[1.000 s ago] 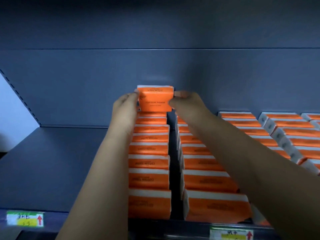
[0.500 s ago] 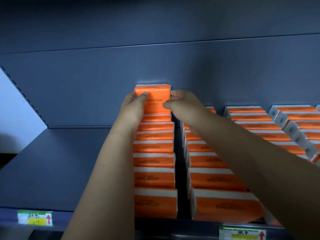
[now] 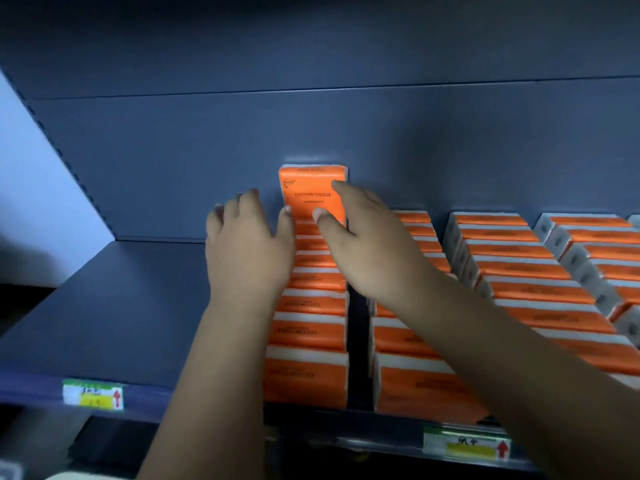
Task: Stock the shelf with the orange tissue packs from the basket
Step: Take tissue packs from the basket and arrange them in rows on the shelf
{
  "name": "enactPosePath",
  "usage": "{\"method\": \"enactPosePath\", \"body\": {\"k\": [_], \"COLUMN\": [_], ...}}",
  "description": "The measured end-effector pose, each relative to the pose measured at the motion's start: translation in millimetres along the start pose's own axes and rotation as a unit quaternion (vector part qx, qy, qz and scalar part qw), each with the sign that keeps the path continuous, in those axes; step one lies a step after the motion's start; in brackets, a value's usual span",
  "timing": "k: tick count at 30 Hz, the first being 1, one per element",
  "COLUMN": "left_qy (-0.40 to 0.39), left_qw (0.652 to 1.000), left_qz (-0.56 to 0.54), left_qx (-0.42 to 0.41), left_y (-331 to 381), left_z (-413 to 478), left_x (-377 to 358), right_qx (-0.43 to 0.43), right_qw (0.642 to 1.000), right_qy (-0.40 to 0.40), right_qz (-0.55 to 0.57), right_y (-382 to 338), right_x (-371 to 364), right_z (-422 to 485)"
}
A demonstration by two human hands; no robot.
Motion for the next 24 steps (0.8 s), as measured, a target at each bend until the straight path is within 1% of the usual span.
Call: {"method": "enactPosePath", "body": {"k": [3, 6, 8, 11, 14, 18, 21, 24], "left_qy": [0.018, 0.087, 0.14, 0.175, 0.183, 0.171, 0.147, 0.12], "left_qw": [0.998, 0.992, 0.984, 0.97, 0.958, 0.945, 0.935, 0.925], "left_qz": [0.051, 0.081, 0.113, 0.166, 0.217, 0.238, 0.267, 0.286], "left_qx": [-0.025, -0.032, -0.012, 0.014, 0.048, 0.143, 0.182, 0.22], "left_y": [-2.8, -9.1, -21.5, -50.6, -88.3, -137.3, -167.4, -192.0], "left_z": [-27.7, -58.4, -91.7, -150.9, -205.9, -271.5, -309.5, -339.3], "left_x": [21.8, 62.2, 96.2, 143.1, 184.3, 229.7, 247.3, 250.1], "right_qx": [0.038, 0.076, 0.102, 0.152, 0.24, 0.324, 0.379, 0.402], "right_qw": [0.999, 0.997, 0.995, 0.987, 0.966, 0.935, 0.913, 0.896], "right_qy": [0.013, 0.008, -0.001, -0.044, -0.077, -0.131, -0.15, -0.187], "right_qz": [-0.011, 0.004, 0.012, 0.031, 0.052, 0.056, 0.008, -0.028], "right_y": [-11.4, -31.4, -51.4, -93.4, -148.9, -214.4, -240.8, -245.2], "right_x": [0.9, 0.8, -0.6, -12.0, -31.1, -64.3, -88.9, -119.8], "right_z": [-23.3, -53.0, -77.7, -121.2, -162.0, -215.2, -252.6, -274.8]}}
Point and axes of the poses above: each hand's wrist, its own z-axis towards the middle knuckle, its own x-axis out of the back of the hand, y = z × x, the point moved 5 cm from there along z, towards the middle knuckle, and after that the axes turned 12 degrees about -z, right-handed, at the moved point
